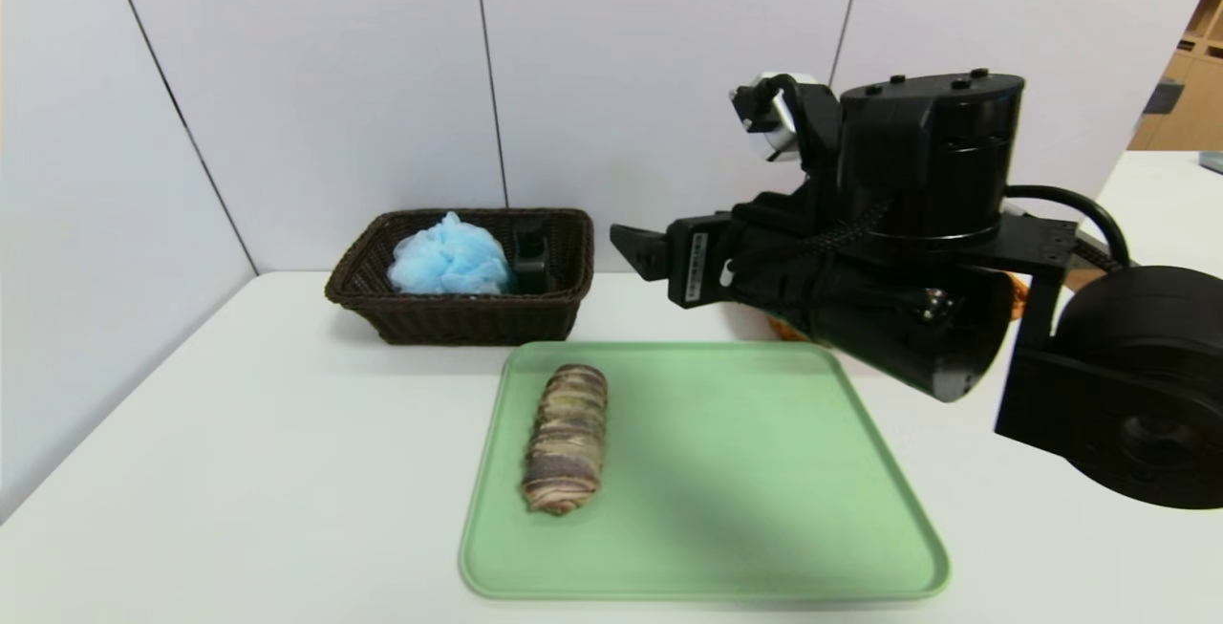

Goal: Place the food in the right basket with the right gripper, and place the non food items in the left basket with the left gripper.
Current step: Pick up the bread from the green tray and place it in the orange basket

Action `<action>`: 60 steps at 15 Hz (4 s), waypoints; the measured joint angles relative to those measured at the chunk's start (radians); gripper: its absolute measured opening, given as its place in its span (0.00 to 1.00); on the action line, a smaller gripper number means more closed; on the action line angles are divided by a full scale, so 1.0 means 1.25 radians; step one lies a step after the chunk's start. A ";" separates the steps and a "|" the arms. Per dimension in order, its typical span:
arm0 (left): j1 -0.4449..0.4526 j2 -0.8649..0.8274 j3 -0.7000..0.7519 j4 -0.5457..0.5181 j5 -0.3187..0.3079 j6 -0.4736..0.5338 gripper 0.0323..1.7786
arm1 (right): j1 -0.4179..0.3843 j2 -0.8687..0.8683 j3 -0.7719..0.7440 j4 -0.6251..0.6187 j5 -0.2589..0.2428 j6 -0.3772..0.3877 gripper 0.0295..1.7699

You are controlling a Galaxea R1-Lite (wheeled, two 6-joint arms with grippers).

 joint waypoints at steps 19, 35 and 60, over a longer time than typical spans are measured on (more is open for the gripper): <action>0.000 0.000 0.000 0.000 0.000 0.000 0.95 | 0.158 0.243 -0.355 0.558 -0.052 0.388 0.96; 0.000 0.000 0.000 0.000 0.000 0.000 0.95 | 0.169 0.427 -0.463 0.622 -0.147 0.433 0.84; 0.000 0.000 0.000 0.000 0.000 0.000 0.95 | -0.238 0.161 -0.419 0.630 -0.142 0.311 0.07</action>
